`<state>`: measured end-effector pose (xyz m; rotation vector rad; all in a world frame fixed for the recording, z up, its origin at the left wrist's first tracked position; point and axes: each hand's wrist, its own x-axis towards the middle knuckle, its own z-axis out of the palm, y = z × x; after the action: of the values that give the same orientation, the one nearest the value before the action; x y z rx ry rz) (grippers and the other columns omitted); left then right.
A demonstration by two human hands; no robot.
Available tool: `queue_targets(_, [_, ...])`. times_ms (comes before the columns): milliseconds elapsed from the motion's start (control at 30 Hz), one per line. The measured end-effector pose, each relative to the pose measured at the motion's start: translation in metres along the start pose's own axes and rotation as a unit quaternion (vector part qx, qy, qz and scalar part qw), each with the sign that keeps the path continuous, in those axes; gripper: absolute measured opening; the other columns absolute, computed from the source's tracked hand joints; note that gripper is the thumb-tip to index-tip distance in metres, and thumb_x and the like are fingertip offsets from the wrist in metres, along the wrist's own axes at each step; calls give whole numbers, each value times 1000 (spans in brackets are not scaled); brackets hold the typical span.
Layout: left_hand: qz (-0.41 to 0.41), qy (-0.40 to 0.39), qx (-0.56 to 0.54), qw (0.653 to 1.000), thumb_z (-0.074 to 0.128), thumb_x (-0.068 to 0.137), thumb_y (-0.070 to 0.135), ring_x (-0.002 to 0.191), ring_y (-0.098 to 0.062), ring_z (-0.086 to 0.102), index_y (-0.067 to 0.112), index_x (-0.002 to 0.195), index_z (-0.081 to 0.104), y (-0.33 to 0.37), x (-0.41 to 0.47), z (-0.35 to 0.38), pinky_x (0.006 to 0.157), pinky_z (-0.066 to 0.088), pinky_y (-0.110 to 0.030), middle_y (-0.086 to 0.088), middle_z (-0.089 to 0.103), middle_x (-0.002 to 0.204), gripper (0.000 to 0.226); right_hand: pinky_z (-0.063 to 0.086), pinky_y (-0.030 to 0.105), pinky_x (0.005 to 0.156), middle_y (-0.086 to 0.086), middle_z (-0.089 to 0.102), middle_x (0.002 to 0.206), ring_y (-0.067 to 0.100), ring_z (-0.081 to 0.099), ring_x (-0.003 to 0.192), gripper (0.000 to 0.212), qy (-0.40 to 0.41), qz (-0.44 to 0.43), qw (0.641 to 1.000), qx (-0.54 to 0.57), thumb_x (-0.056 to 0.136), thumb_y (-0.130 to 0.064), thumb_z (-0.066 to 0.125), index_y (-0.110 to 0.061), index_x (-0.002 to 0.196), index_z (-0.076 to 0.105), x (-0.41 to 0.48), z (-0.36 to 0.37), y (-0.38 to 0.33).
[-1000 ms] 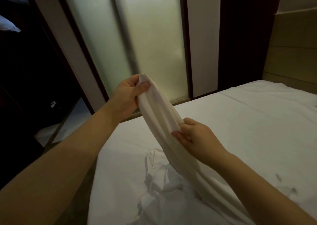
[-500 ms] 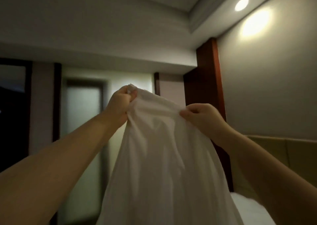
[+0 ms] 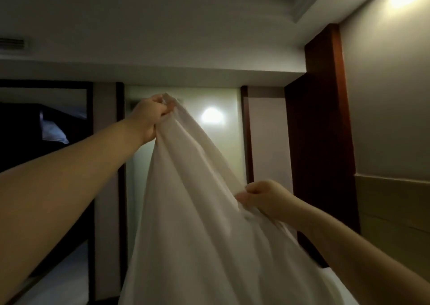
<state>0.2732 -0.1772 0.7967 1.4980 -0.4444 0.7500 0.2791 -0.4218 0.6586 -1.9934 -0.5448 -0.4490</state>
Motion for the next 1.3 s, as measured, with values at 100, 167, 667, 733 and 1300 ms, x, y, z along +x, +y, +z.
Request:
queue_targets(100, [-12,-38,26,999,48,95,3,67,-11,59,14,81,56,-6,-10,-12,63,54,-22,-3,59,78,20,37,28,59,22,55,72,21,47,65,39,59,10,998,34,89,-28,62,11,92,66,-7,19,16])
queue_targets(167, [-25,-41,33,998,49,95,5,70,-11,61,15,82,58,-11,-15,-22,64,54,-23,-2,61,80,19,39,27,58,14,56,69,20,49,63,34,45,1,999,9,90,-28,61,5,84,69,-12,20,13])
queue_targets(667, [-50,-88,-15,995,51,95,9,72,-11,61,19,76,61,-53,-27,-88,69,53,-26,0,61,77,23,55,24,71,6,71,93,19,69,86,19,-112,117,987,-2,89,-31,61,-15,93,71,-68,85,-4])
queue_targets(733, [-48,-88,-22,995,49,95,5,69,-8,63,19,77,61,-56,-29,-90,67,52,-24,2,61,75,26,57,25,73,3,73,88,16,70,79,16,-93,137,985,46,88,-30,63,-17,91,73,-84,115,12])
queue_targets(1300, [-85,-141,-13,986,45,97,7,78,-12,64,21,74,70,-88,-50,-149,80,51,-30,2,66,78,37,52,45,76,6,63,79,23,59,76,25,113,70,991,14,89,-27,62,-7,78,71,-132,254,65])
